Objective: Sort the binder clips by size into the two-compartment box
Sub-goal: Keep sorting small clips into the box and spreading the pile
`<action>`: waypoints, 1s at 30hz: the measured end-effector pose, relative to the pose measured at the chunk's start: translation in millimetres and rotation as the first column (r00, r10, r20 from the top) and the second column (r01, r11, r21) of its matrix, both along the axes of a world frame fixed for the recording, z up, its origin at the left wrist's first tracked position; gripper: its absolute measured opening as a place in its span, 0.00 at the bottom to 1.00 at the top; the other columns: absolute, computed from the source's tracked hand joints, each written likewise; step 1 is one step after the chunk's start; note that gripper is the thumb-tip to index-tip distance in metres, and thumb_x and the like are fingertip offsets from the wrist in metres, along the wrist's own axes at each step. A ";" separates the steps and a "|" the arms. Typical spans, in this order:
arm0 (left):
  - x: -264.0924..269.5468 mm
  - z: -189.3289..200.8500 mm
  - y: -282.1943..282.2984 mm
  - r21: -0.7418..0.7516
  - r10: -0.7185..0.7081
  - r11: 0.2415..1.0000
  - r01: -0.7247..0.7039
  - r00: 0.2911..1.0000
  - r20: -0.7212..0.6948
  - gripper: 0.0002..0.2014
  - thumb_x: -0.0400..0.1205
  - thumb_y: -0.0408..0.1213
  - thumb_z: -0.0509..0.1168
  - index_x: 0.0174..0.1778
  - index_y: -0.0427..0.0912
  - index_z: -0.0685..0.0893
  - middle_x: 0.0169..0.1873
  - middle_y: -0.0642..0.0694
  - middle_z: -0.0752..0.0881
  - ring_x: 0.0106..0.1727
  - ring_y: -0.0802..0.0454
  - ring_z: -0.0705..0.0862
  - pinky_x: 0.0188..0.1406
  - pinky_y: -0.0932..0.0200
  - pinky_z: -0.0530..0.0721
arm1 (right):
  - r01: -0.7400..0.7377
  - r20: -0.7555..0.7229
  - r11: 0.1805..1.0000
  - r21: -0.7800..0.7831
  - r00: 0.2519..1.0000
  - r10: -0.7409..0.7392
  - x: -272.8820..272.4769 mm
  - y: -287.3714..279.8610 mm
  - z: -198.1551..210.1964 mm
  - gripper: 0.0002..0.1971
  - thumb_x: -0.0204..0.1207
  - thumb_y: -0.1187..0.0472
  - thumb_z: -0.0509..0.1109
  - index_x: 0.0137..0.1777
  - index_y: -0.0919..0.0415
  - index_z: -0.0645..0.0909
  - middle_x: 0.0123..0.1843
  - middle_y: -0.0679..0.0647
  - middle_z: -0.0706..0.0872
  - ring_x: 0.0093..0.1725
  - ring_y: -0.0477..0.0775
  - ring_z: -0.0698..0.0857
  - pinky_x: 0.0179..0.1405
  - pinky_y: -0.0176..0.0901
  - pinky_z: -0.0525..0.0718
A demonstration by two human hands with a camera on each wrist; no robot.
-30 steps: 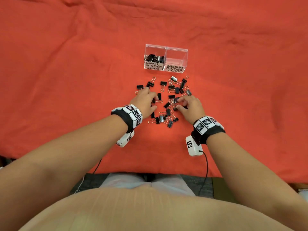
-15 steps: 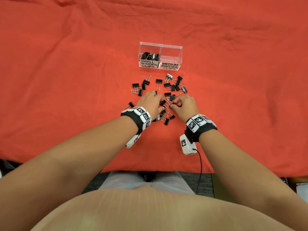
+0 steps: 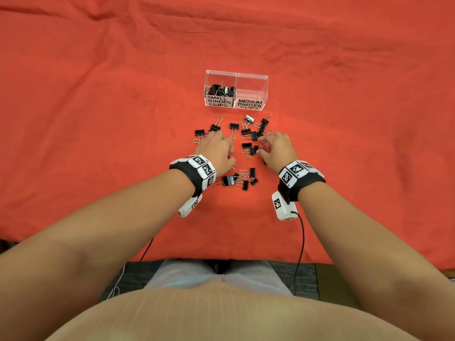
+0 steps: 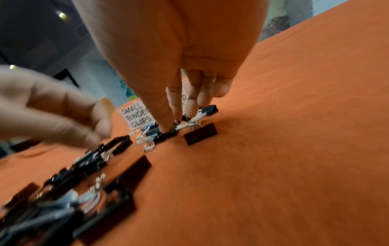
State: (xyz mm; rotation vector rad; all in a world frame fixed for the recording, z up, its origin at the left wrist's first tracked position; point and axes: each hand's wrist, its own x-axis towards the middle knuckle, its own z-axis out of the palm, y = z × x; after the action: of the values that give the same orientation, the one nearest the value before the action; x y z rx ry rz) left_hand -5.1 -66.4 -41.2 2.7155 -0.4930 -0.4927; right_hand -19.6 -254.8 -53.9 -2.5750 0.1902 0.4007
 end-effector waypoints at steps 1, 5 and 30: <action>0.9 1.1 -8.3 -0.020 -0.020 1.000 0.020 1.000 0.016 0.08 0.77 0.41 0.64 0.49 0.45 0.80 0.53 0.44 0.78 0.59 0.44 0.74 0.59 0.50 0.75 | -0.026 -0.003 1.000 -0.017 1.000 0.026 -0.1 1.3 -2.4 0.15 0.74 0.56 0.71 0.61 0.56 0.82 0.54 0.58 0.80 0.60 0.58 0.73 0.60 0.47 0.72; 3.9 -2.9 -40.6 -0.047 -0.116 0.992 0.119 0.992 0.050 0.13 0.80 0.40 0.64 0.59 0.42 0.79 0.58 0.42 0.77 0.64 0.44 0.73 0.61 0.50 0.74 | -0.014 0.021 1.000 0.007 1.000 0.014 -6.5 3.6 -10.0 0.10 0.70 0.57 0.74 0.48 0.61 0.82 0.48 0.56 0.79 0.53 0.55 0.72 0.50 0.42 0.70; 24.9 -1.1 -5.4 -0.339 0.351 0.815 -0.470 0.866 -0.356 0.10 0.82 0.30 0.58 0.42 0.46 0.83 0.39 0.49 0.84 0.42 0.42 0.88 0.38 0.54 0.84 | 0.161 -0.175 0.981 0.110 0.975 -0.140 -20.8 -20.6 -4.3 0.04 0.73 0.61 0.70 0.44 0.61 0.82 0.39 0.52 0.84 0.38 0.51 0.80 0.35 0.38 0.75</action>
State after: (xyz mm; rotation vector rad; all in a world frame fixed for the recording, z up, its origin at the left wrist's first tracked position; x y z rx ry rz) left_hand 19.8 -71.9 -42.3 2.1969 0.0786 -0.5592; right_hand -40.5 -275.4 -58.1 -2.3864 0.4052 0.5529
